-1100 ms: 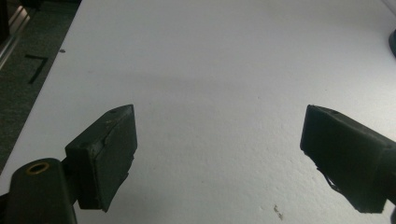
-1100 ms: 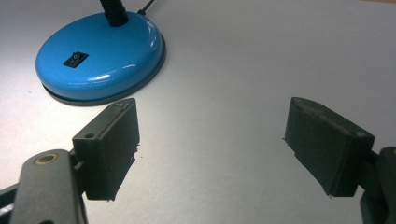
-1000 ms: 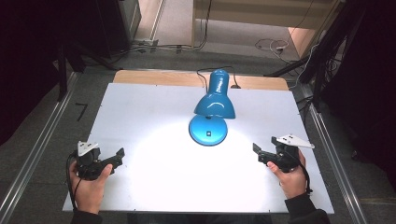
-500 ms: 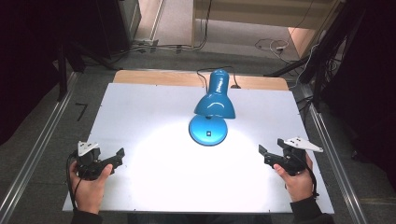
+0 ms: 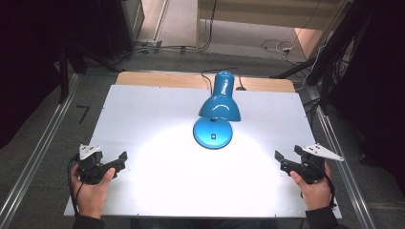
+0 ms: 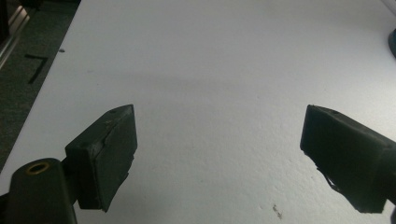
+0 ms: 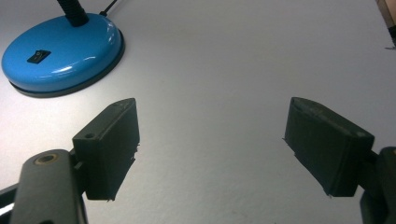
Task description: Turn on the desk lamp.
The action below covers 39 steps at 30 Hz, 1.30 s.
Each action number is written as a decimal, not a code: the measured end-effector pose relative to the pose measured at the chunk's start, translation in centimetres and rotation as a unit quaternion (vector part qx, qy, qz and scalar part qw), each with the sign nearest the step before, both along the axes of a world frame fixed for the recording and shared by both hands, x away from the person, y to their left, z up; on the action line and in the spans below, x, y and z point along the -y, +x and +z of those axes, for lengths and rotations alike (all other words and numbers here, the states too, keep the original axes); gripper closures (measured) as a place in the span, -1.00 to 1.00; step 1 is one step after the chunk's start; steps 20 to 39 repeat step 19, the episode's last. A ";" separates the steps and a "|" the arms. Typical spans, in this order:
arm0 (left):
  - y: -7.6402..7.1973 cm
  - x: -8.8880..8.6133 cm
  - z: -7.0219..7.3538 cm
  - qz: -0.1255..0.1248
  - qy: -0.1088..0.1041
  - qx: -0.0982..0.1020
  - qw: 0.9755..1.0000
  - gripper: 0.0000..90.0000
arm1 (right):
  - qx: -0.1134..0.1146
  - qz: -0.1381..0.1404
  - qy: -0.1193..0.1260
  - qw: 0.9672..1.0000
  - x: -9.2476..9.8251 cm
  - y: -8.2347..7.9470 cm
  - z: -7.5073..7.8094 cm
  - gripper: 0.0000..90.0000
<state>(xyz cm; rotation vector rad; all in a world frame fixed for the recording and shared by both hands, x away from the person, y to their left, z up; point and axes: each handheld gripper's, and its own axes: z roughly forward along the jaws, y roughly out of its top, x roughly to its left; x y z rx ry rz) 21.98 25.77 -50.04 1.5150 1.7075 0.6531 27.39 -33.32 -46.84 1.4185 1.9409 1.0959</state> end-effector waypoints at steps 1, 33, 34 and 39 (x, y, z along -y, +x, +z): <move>0.0 0.0 0.0 0.000 0.000 0.000 1.000 -0.74 | 0.000 -0.005 0.001 1.000 0.2 -0.1 0.0 -0.63; 0.0 0.1 0.0 -0.001 0.002 0.000 1.000 -0.74 | -0.033 -0.061 -0.027 0.997 3.9 0.2 -2.1 -0.72; 0.0 0.1 0.0 -0.001 0.002 0.000 1.000 -0.74 | -0.033 -0.061 -0.027 0.997 3.9 0.2 -2.1 -0.72; 0.0 0.1 0.0 -0.001 0.002 0.000 1.000 -0.74 | -0.033 -0.061 -0.027 0.997 3.9 0.2 -2.1 -0.72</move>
